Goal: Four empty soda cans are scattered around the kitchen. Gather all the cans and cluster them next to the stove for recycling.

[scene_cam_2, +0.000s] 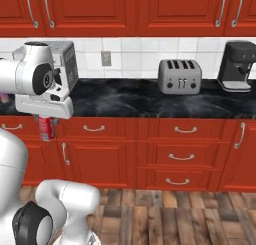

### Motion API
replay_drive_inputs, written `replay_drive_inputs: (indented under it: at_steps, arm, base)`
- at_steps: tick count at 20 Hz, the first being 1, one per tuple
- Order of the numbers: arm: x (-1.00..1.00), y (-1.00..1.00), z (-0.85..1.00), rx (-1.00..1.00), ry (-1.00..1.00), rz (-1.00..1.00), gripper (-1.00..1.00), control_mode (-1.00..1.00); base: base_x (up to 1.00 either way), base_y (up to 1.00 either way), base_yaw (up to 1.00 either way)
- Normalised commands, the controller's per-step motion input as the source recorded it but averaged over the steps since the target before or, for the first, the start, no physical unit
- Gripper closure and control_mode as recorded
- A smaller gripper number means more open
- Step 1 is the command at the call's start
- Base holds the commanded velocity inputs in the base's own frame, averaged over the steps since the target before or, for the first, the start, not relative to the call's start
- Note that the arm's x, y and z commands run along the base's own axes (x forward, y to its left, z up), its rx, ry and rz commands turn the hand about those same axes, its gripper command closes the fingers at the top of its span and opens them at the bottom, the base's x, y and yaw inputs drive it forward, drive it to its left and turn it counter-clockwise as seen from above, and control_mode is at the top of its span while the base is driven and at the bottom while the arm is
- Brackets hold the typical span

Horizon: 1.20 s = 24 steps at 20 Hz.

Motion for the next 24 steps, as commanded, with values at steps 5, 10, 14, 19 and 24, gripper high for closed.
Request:
replay_drive_inputs:
  at_steps: [5,10,14,19,24]
  arm:
    - [0.0,0.0,0.0,0.0,0.0,0.0,1.0,1.0]
    - [0.0,0.0,0.0,0.0,0.0,0.0,1.0,1.0]
    - [0.0,0.0,0.0,0.0,0.0,0.0,1.0,1.0]
    - [0.0,0.0,0.0,0.0,0.0,0.0,1.0,1.0]
    - [0.0,0.0,0.0,0.0,0.0,0.0,1.0,1.0]
  base:
    - [0.16,0.64,0.0]
    - [0.21,0.64,-0.05]
    - [0.23,0.62,-0.05]
    - [0.24,0.61,-0.04]
    - [0.28,0.6,-0.05]
